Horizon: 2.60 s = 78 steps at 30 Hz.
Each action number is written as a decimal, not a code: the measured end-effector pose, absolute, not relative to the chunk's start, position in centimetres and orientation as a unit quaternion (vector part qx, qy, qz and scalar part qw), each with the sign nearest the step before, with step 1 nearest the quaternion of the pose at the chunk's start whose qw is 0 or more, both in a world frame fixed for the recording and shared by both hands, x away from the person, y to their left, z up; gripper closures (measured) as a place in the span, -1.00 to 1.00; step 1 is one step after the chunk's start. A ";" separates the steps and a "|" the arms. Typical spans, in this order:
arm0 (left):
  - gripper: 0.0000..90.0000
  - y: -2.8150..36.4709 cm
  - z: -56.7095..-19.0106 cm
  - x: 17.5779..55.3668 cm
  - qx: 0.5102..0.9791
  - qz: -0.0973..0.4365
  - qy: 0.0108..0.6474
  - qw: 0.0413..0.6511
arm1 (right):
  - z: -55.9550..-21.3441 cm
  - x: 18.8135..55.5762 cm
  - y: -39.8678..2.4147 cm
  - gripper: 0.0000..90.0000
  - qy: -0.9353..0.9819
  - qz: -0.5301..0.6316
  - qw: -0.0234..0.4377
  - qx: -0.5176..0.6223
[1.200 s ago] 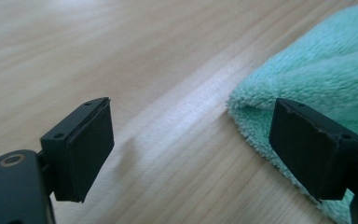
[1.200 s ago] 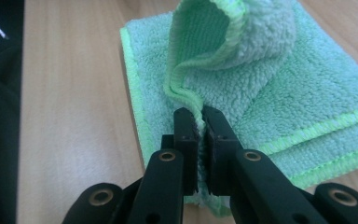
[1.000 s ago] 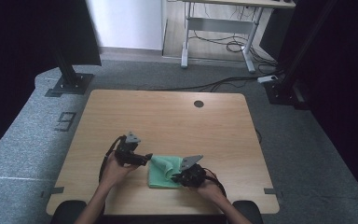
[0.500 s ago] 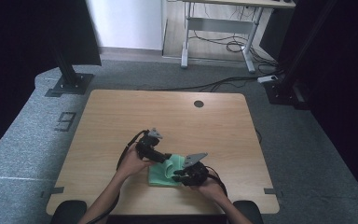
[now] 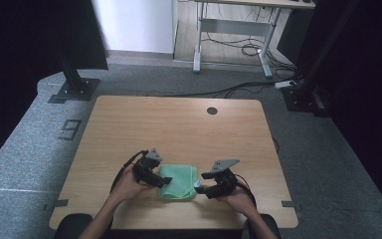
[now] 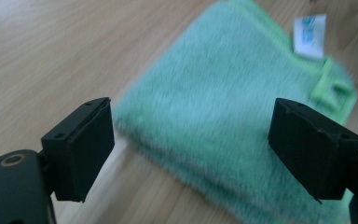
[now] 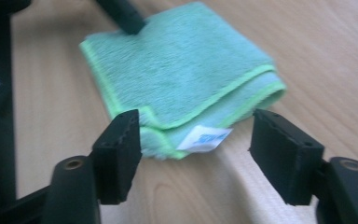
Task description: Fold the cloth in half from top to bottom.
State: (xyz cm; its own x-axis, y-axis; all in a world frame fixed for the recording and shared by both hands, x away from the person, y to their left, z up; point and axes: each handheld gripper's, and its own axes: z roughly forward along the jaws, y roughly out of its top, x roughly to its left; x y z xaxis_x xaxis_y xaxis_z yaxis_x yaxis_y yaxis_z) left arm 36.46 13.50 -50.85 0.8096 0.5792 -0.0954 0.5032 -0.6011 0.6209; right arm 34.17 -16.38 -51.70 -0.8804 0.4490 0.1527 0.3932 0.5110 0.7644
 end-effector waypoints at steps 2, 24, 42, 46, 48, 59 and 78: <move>-0.69 13.9 -51.1 35.9 0.892 0.064 0.307 0.326 | -51.7 34.4 -16.2 -0.34 0.866 0.431 0.041 0.251; -0.68 14.4 -53.5 34.5 0.891 0.100 0.333 0.293 | -53.8 33.9 -12.4 -0.66 0.879 0.363 0.113 0.287; -0.68 14.5 -53.6 34.2 0.886 0.104 0.335 0.303 | -52.3 34.6 -12.9 -0.67 0.858 0.399 0.101 0.307; -0.68 14.6 -53.7 34.0 0.884 0.105 0.339 0.306 | -53.6 34.9 -11.3 -0.68 0.870 0.372 0.096 0.310; -0.68 14.6 -53.7 34.0 0.883 0.106 0.340 0.307 | -54.0 34.6 -11.5 -0.68 0.874 0.365 0.100 0.305; -0.68 14.8 -52.9 32.6 0.886 0.122 0.325 0.308 | -54.6 33.7 -13.6 -0.70 0.870 0.358 0.112 0.320; -0.71 14.9 -53.9 34.2 0.873 0.128 0.353 0.310 | -54.9 35.2 -13.5 -0.70 0.863 0.359 0.132 0.330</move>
